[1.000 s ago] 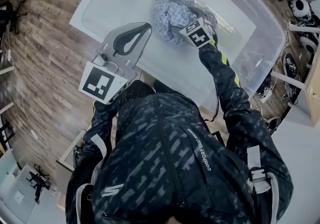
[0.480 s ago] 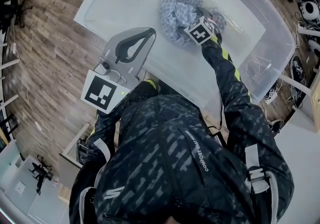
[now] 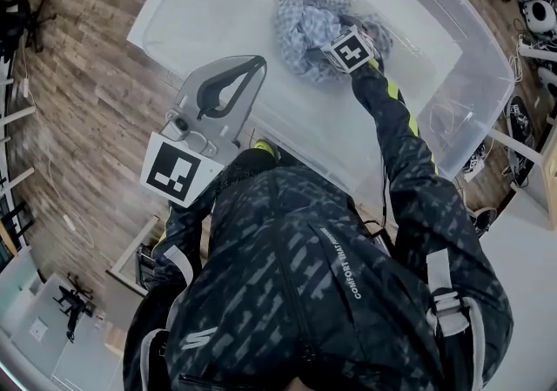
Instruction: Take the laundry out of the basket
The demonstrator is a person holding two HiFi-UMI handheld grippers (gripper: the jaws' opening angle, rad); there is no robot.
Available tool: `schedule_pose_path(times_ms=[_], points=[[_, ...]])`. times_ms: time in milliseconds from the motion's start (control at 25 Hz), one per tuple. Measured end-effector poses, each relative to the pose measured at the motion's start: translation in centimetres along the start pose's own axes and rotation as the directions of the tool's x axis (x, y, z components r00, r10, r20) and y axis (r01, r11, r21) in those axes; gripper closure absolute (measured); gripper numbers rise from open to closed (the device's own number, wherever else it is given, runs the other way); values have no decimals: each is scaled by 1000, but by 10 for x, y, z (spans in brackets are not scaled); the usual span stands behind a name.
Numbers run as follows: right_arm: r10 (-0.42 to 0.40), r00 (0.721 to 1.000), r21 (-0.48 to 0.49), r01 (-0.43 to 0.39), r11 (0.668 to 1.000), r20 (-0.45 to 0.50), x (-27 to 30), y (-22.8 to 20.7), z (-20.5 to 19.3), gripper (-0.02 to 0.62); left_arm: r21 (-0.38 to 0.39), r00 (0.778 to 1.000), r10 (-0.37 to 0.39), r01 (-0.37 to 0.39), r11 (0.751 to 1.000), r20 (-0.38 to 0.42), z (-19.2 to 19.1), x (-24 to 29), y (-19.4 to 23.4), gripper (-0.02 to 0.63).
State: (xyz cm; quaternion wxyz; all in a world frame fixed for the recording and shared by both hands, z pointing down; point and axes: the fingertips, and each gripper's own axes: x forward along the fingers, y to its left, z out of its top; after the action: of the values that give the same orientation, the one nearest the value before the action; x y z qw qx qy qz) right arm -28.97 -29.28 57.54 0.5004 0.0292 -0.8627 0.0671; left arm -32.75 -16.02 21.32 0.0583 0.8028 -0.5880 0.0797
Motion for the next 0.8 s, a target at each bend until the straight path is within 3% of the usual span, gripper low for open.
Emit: schedule_pose_path(times_ms=[200,320,440,520,640,800], points=[[-12,1000,1,12,1000,19,-3,0,2,51,6,1000,6,-6,1000,11,1,-1,0,598],[2,1000,-2,-2,1000,25,-4,8,5,142,8,1000,11,-11,1000,21,1,-2,1,598],[25,999,26,-26,999,36,-5,18,9,305,0,999,21,-21,1000,36,4,-2,2,598],[38,998,69,-40,997,43,-4,21,11,379,-11,997,29,-28,1000,71,9,-3,4,598],[37,997,133,-45,990,63,-8,17,12,436,-32,994,37,-33,999,103,12,-3,6,598],[11,994,195,-32,980,110,-24,13,15,457,-37,994,35,-31,999,108,12,-7,4,598]])
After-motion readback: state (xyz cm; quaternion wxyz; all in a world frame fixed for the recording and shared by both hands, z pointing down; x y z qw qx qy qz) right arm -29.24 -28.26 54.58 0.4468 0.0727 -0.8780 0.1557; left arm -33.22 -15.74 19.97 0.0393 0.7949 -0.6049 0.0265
